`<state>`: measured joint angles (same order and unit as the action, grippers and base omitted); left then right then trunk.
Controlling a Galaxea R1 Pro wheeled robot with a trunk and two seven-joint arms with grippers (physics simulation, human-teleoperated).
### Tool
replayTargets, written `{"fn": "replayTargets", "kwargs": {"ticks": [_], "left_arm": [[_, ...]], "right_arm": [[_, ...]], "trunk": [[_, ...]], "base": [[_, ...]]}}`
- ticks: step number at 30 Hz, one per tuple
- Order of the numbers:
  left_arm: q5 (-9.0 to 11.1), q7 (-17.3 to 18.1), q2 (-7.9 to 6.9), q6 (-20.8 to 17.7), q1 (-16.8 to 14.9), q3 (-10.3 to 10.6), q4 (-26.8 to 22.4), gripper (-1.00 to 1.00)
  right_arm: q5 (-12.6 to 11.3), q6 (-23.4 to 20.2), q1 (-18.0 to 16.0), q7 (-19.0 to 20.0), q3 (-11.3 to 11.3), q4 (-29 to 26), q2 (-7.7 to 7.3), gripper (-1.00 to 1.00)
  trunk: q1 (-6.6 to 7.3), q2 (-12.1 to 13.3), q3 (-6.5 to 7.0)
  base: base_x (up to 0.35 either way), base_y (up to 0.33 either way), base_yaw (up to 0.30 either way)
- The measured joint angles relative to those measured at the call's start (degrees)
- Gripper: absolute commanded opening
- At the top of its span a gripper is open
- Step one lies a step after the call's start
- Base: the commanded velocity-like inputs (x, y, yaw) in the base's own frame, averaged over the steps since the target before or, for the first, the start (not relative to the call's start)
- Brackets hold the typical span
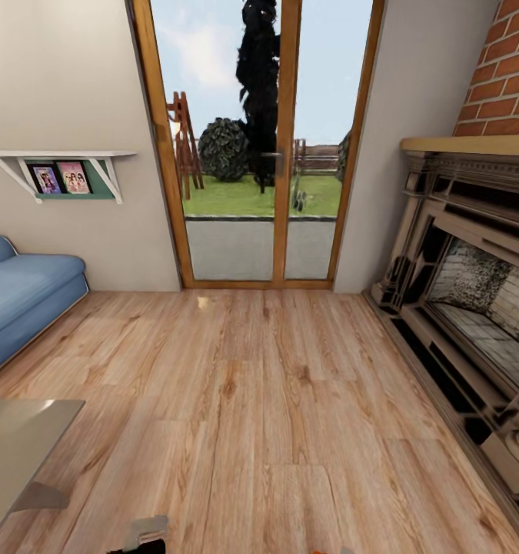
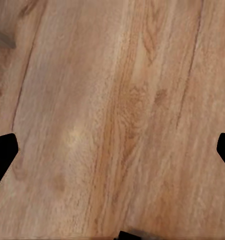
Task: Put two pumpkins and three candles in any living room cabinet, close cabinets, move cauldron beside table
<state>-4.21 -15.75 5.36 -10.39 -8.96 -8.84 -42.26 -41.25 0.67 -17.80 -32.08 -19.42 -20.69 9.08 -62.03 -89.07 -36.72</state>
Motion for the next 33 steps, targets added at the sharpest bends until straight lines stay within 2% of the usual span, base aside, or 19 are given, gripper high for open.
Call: {"fn": "replayTargets", "kwargs": {"ticks": [2, 5, 7, 9, 11, 16, 18, 23, 25, 28, 33], "left_arm": [[0.1, 0.3, -0.05, -6.6, 0.0, -0.2, -5.1, 1.0], [1.0, 2.4, -0.17, -15.7, 0.0, -0.5, -15.5, 1.0], [1.7, 4.6, -0.18, -26.7, 0.0, -0.6, -25.5, 1.0], [1.9, 5.7, -0.07, -34.4, 0.0, -0.5, -32.1, 1.0], [1.9, 6.3, 0.06, -39.1, 0.0, -0.2, -37.2, 1.0], [1.8, 6.4, 0.33, -39.8, 0.0, 0.1, -38.3, 1.0], [1.9, 6.4, 0.81, -39.8, 0.0, 0.9, -38.3, 1.0], [2.0, 6.1, 1.9, -39.9, 0.0, 7.0, -37.8, 1.0], [2.0, 6.1, 2.01, -39.9, 0.0, 8.5, -37.6, 1.0], [2.0, 6.2, 2.09, -39.8, 0.0, 9.2, -37.5, 1.0], [2.0, 6.1, 2.11, -39.6, 0.0, 9.5, -36.9, 1.0]], "right_arm": [[0.0, 0.4, 0.0, 0.0, 0.0, 0.0, -0.18, 1.0], [0.1, 1.2, 0.0, 0.0, 0.0, 0.0, -0.31, 1.0], [0.1, 1.7, 0.0, -0.1, 0.0, 0.0, -0.46, 1.0], [0.1, 2.4, 0.0, -0.1, 0.0, 0.1, -0.56, 1.0], [0.1, 3.0, 0.0, -0.1, 0.0, 0.1, -0.68, 1.0], [0.2, 4.9, 0.0, -0.1, 0.0, 0.1, -0.72, 1.0], [0.2, 6.5, -0.1, -0.1, 0.0, 0.2, -0.96, 1.0], [0.1, 7.5, -0.1, -0.1, -0.1, 0.3, -3.11, 1.0], [0.1, 7.6, -0.1, -0.1, 0.0, 0.7, -3.85, 1.0], [0.1, 7.6, -0.1, -0.1, 0.0, 1.0, -4.71, 1.0], [0.1, 7.9, -0.1, -0.1, 0.2, 0.8, -4.96, 1.0]], "trunk": [[0.0, 0.0, 0.0], [-0.43, -0.8, -0.35], [-0.87, -1.6, -0.71], [-1.31, -2.4, -1.07], [-1.75, -3.2, -1.43], [-2.85, -5.2, -2.33], [-3.29, -6.0, -2.69], [-4.39, -8.0, -3.59], [-4.83, -8.8, -3.95], [-5.49, -10.0, -4.49], [-6.59, -12.0, -5.38]], "base": [[0.0, 0.0, 0.0], [0.0, 0.0, 0.0], [0.0, 0.0, 0.0], [0.0, 0.0, 0.0], [0.0, 0.0, 0.0], [0.0, 0.0, 0.0], [0.0, 0.0, 0.0], [0.0, 0.0, 0.0], [0.0, 0.0, 0.0], [0.0, 0.0, 0.0], [0.0, 0.0, 0.0]]}}
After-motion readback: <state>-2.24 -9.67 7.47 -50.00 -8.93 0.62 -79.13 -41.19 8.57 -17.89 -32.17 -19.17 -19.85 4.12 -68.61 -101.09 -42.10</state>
